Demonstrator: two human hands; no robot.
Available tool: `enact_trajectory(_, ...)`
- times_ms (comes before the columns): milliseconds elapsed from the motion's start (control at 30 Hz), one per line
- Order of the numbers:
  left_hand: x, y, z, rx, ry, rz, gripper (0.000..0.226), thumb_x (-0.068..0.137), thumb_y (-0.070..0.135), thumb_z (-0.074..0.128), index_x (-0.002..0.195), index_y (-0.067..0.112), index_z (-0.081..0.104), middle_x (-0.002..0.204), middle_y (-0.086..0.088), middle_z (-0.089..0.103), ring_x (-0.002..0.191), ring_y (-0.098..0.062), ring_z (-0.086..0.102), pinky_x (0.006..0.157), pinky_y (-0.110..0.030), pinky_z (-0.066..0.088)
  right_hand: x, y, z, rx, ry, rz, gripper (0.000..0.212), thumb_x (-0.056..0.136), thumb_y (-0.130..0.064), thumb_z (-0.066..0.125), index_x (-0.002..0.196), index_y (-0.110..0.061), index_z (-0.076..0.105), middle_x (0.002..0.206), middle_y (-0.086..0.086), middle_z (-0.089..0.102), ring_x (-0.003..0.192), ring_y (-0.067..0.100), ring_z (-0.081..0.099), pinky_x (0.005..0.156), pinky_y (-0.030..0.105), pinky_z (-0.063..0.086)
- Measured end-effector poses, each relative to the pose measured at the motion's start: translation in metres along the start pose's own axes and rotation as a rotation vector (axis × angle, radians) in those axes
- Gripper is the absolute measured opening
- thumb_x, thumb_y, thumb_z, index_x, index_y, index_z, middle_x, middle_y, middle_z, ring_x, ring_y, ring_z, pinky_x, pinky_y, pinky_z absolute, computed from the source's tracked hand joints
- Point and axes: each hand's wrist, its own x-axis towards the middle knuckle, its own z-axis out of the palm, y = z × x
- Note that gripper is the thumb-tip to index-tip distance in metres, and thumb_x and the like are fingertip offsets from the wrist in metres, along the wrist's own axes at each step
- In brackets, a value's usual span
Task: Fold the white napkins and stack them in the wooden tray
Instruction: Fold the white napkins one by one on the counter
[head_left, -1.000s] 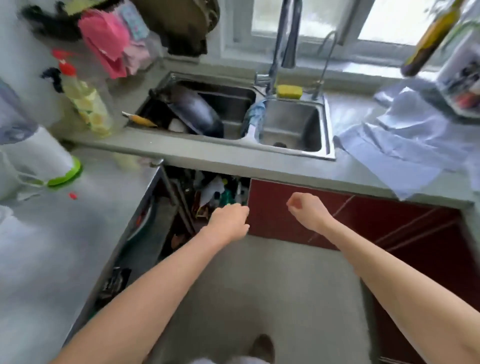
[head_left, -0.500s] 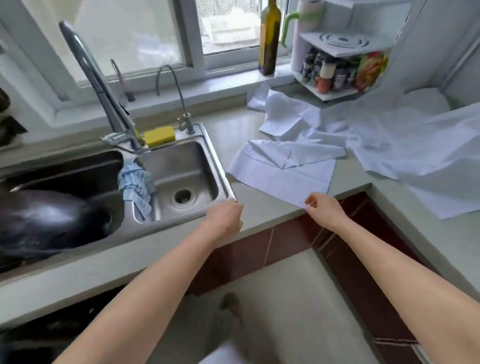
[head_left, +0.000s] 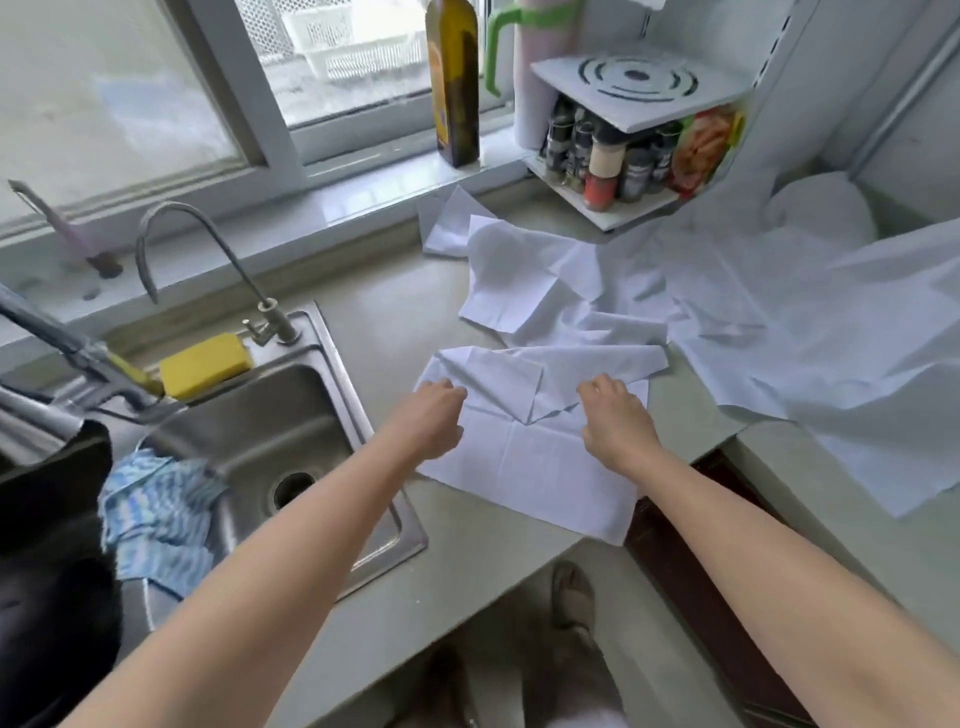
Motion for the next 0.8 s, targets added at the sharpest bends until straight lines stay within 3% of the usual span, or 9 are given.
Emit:
enact_trajectory(133,0.038,0.014,-0.006,0.039,0.039,-0.014,0.039,0.091,0.015,0.053,0.13,0.011,0.048,0.135,-0.007,0.048,0.125,-0.027,0.044,0.094,-0.039,0.045,0.051,0.026,-0.006,-0.232,0.032,-0.207,0.059,0.079,-0.003,0.054,0.133,-0.013,0.034,0.134,0.01,0.037,0.126,0.028,0.035,0.098,0.034,0.033)
enact_trajectory(233,0.058,0.034,-0.002,0.138,0.076,0.031,0.047,0.088,0.007,0.053,0.134,0.011,0.043,0.141,-0.008,0.039,0.135,-0.026,0.032,0.098,-0.036,0.04,0.079,0.051,-0.009,-0.298,-0.032,-0.3,0.071,0.082,-0.004,0.055,0.144,-0.012,0.021,0.148,0.014,0.024,0.137,0.03,0.025,0.109,0.036,0.027)
enact_trajectory(333,0.071,0.056,0.012,0.322,0.07,0.147,0.056,0.087,0.002,0.05,0.139,0.01,0.032,0.149,-0.012,0.025,0.144,-0.029,0.015,0.111,-0.038,0.025,0.09,0.069,0.0,-0.357,-0.114,-0.447,0.061,0.091,-0.001,0.039,0.148,-0.008,0.016,0.152,0.017,0.019,0.136,0.029,0.028,0.108,0.038,0.027)
enact_trajectory(433,0.073,0.072,0.027,0.418,0.031,0.237,0.061,0.091,0.009,0.05,0.146,0.009,0.022,0.155,-0.016,0.017,0.146,-0.033,0.009,0.118,-0.043,0.009,0.095,0.073,-0.001,-0.325,-0.063,-0.571,0.049,0.095,-0.001,0.031,0.143,-0.005,0.027,0.142,0.018,0.034,0.125,0.028,0.041,0.098,0.037,0.033)
enact_trajectory(500,0.074,0.077,0.03,0.492,0.112,0.28,0.055,0.09,0.015,0.053,0.142,0.012,0.033,0.151,-0.014,0.03,0.144,-0.031,0.022,0.119,-0.042,0.012,0.105,0.072,-0.005,-0.324,0.061,-0.641,0.034,0.092,-0.007,0.046,0.125,-0.008,0.049,0.122,0.013,0.052,0.109,0.027,0.054,0.083,0.033,0.042)
enact_trajectory(567,0.079,0.08,0.029,0.469,0.14,0.283,0.044,0.089,0.01,0.048,0.132,0.011,0.044,0.137,-0.011,0.045,0.134,-0.03,0.036,0.12,-0.044,0.011,0.111,0.069,-0.014,-0.25,0.019,-0.593,0.016,0.088,-0.008,0.053,0.104,-0.013,0.054,0.109,0.01,0.057,0.1,0.026,0.057,0.074,0.033,0.043)
enact_trajectory(667,0.089,0.078,0.018,0.403,0.051,0.25,0.031,0.088,-0.002,0.036,0.111,0.01,0.053,0.103,-0.008,0.057,0.111,-0.03,0.048,0.12,-0.046,-0.004,0.117,0.067,-0.022,0.006,-0.2,-0.465,0.018,0.089,-0.005,0.044,0.104,-0.011,0.053,0.11,0.01,0.055,0.101,0.03,0.056,0.077,0.037,0.044)
enact_trajectory(800,0.095,0.058,-0.01,0.24,0.137,0.124,0.025,0.097,0.018,0.04,0.092,0.014,0.065,0.094,-0.004,0.064,0.107,-0.025,0.052,0.119,-0.043,0.0,0.132,0.06,-0.046,0.325,-0.202,-0.365,0.015,0.089,-0.006,0.043,0.079,-0.011,0.054,0.083,0.009,0.056,0.081,0.029,0.054,0.068,0.035,0.04)
